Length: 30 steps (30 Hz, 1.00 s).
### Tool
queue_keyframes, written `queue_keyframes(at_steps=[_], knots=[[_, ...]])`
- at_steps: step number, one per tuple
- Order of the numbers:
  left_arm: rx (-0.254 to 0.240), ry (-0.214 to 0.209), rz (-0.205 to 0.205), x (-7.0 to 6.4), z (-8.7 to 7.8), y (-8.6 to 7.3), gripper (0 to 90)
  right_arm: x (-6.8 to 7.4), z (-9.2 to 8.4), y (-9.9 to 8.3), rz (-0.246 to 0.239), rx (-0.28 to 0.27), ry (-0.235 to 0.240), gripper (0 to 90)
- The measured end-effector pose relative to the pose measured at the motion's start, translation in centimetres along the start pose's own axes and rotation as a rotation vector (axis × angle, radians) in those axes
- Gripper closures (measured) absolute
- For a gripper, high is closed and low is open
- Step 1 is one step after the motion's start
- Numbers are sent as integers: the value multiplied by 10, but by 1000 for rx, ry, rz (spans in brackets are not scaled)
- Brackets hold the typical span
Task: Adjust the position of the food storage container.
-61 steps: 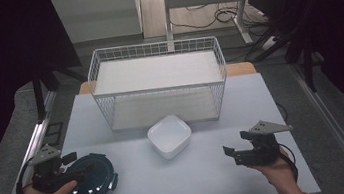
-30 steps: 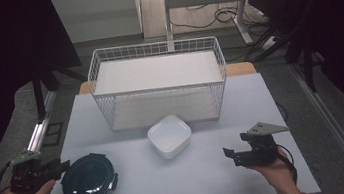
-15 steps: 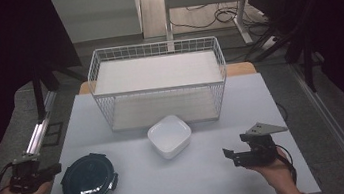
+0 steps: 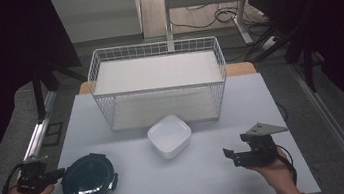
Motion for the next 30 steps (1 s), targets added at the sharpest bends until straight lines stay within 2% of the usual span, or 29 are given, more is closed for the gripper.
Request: queue_keyframes(at_steps=[19, 25, 29, 30], knots=[[-4, -12, -15, -3, 4, -1, 900, 1, 2, -1, -2, 5, 1, 168], [4, -45, -7, -10, 7, 0, 900, 2, 3, -1, -2, 8, 3, 168], [15, -64, 9, -18, 10, 0, 900, 2, 3, -1, -2, 7, 4, 168], [24, -76, 21, -23, 12, 1, 900, 2, 3, -1, -3, 7, 3, 168]])
Point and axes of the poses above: each handheld gripper's, and its own axes: z roughly forward along the jaws, y roughly out of its top, x roughly to its left, the point moved 6 cm from there along z, roughly forward along the jaws, and after that the axes turned 10 degrees about -y, right-handed, at the moved point
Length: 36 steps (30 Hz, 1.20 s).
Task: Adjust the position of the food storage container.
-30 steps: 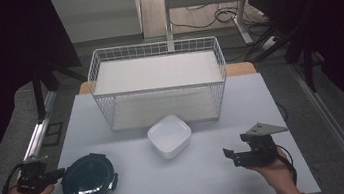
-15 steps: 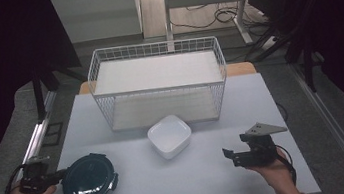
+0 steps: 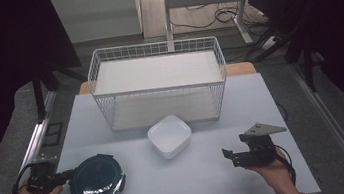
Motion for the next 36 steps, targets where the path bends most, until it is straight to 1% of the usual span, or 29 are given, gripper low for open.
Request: queue_keyframes(at_steps=[1, 3, 5, 9, 14, 15, 16, 27, 28, 31, 32, 33, 34, 36], knots=[[0, 0, 0, 0, 0, 0, 900, 0, 0, 0, 0, 0, 0, 168], [13, -19, 17, -7, 3, 1, 900, 0, 0, 0, 2, 1, 0, 168], [17, -32, 22, -11, 5, 1, 900, 0, 0, 0, 2, 3, 1, 168], [24, -44, 34, -17, 8, 2, 900, 0, 0, 0, 0, 1, 0, 168], [30, -73, 50, -25, 12, 3, 900, 0, 0, 0, -1, 2, 0, 168], [30, -73, 50, -25, 12, 3, 900, 0, 0, 0, -1, 2, 0, 168], [35, -78, 59, -28, 14, 4, 900, 1, 0, 0, -3, 2, 0, 168], [45, -111, 80, -43, 21, 5, 900, 0, 1, -1, -2, 4, 0, 168], [49, -119, 87, -47, 22, 6, 900, 1, 1, -1, -3, 3, 0, 168], [59, -135, 103, -54, 24, 6, 900, 1, 0, 0, -3, 2, 1, 168], [59, -135, 103, -54, 24, 6, 900, 2, 0, 0, -1, 2, 2, 168], [63, -142, 113, -58, 23, 6, 900, 1, 0, 0, -1, 1, 1, 168], [63, -142, 113, -58, 23, 6, 900, 1, 0, 0, -1, 1, 1, 168], [69, -146, 124, -63, 24, 6, 900, 1, 0, 0, -2, 2, 1, 168]])
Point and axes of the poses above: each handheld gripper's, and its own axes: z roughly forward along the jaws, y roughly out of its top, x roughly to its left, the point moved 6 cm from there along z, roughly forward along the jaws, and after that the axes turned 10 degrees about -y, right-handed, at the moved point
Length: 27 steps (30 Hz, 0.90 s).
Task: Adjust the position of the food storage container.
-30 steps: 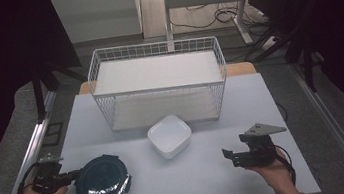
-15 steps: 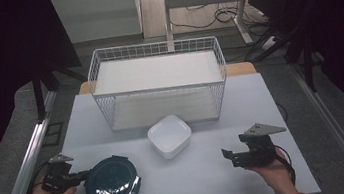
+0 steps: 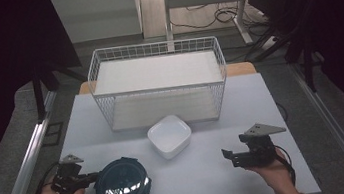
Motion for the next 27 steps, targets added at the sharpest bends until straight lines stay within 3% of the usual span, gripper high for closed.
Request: queue_keyframes(at_steps=[7, 12, 20, 27], knots=[[8, 0, 7, -6, 2, -1, 900, 0, 1, -1, 1, 1, 0, 168], [14, -51, -7, -6, -1, -10, 900, 0, 1, -2, -2, 4, 0, 168], [4, -63, -20, -10, -2, -17, 900, -1, 1, -1, 1, 3, -1, 168], [27, -103, 0, -25, 9, -15, 900, 1, 1, 0, -1, 1, 2, 168]])
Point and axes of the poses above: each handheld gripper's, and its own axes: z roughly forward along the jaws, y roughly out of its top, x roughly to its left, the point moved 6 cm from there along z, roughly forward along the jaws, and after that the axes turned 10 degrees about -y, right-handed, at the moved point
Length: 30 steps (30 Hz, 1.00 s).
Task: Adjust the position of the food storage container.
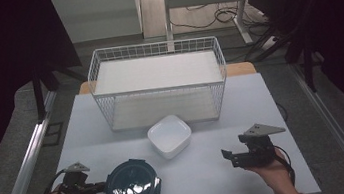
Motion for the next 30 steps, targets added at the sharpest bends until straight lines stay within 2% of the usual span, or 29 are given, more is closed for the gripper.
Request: queue_keyframes(at_steps=[4, 8, 12, 17, 21, 30], knots=[[10, 2, 21, -10, 8, 4, 900, -1, 0, 0, 1, 1, 0, 168], [12, -32, 17, -19, 16, 6, 900, -1, 0, 0, 0, -1, 0, 168], [14, -51, 13, -22, 20, 8, 900, -1, 0, 0, 0, 0, 0, 168], [33, -64, 38, -33, 28, 10, 900, 0, 0, 0, -3, -2, 3, 168], [38, -59, 55, -42, 35, 14, 900, 0, -1, 0, -3, -2, 2, 168], [50, -68, 75, -52, 43, 17, 900, 1, 0, -1, -4, 0, 3, 168]])
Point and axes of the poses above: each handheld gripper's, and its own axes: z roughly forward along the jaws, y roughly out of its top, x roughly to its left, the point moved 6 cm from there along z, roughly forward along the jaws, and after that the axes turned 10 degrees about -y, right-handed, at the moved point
